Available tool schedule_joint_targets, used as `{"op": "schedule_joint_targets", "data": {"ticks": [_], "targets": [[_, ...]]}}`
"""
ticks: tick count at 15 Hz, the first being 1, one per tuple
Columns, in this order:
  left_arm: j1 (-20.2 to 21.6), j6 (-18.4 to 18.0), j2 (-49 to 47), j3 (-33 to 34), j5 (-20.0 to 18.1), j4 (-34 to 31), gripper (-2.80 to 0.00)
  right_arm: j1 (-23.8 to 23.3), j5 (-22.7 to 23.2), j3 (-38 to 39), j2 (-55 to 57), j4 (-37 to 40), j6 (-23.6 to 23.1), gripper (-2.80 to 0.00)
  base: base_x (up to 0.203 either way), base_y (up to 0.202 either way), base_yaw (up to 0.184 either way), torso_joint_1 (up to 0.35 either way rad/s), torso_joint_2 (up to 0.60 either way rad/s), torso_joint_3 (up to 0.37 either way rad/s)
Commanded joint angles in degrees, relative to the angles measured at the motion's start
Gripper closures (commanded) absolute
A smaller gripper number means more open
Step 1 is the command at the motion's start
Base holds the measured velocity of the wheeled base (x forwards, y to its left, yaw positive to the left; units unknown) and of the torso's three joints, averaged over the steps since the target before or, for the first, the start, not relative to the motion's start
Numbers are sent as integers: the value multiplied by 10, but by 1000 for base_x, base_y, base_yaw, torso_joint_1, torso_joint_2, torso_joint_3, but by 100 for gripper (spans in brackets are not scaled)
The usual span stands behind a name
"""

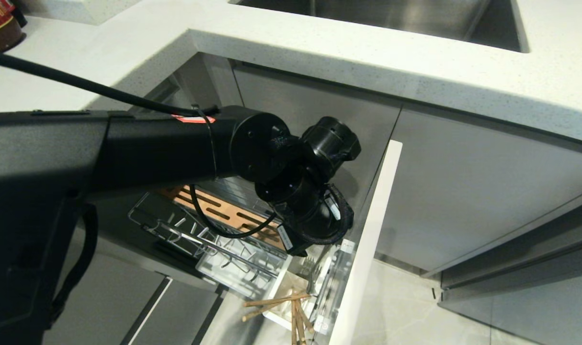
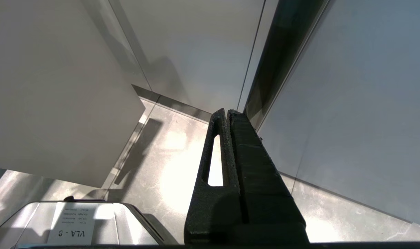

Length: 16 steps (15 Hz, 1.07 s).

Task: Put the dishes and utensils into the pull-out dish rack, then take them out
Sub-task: Take the spoon out of the cupboard

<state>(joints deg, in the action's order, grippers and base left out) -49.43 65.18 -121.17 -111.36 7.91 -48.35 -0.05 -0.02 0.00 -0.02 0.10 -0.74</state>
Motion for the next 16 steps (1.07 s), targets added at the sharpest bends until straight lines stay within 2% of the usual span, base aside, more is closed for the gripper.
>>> {"op": "schedule_joint_targets", "data": {"ticks": [1,4,7,16], "targets": [[4,3,-8,-1,-5,0,-280,0,0,0,0,0,0,0,0,0,0,0,0,0],[13,3,-16,-2,-8,14,-280,0,0,0,0,0,0,0,0,0,0,0,0,0],[14,3,-20,-2,-36,15,-280,0,0,0,0,0,0,0,0,0,0,0,0,0],[12,3,-24,-2,-47,14,-280,0,0,0,0,0,0,0,0,0,0,0,0,0]]}}
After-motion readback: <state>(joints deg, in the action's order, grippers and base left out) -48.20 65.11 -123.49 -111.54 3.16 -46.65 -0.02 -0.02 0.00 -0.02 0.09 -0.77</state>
